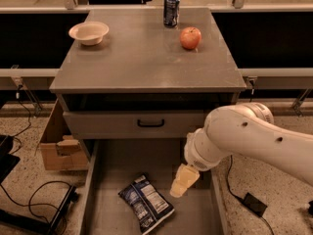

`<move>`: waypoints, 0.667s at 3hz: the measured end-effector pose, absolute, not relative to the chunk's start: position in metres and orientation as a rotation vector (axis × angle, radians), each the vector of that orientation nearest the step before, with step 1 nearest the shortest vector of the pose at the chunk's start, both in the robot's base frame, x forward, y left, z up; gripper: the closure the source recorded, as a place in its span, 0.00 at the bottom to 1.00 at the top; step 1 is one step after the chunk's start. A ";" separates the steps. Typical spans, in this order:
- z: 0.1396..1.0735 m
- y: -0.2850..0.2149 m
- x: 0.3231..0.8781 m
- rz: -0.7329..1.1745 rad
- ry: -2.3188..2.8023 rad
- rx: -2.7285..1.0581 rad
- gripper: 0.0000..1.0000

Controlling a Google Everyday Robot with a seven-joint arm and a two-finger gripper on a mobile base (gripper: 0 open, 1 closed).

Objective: Pick blue chip bag from middle drawer and place on counter

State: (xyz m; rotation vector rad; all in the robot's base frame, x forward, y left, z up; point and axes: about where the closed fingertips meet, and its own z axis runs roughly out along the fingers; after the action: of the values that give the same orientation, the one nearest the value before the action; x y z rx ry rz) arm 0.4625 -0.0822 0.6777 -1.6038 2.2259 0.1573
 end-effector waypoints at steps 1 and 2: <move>0.649 -0.061 0.462 0.196 2.208 -1.603 0.00; 0.591 -0.024 0.461 0.273 2.186 -1.587 0.00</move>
Offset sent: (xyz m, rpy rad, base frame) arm 0.0029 0.1054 -0.1611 0.1745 0.0281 0.0209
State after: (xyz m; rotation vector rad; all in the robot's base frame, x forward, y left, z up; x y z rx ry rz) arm 0.4609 -0.0241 0.5914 -1.5873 2.1863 0.2729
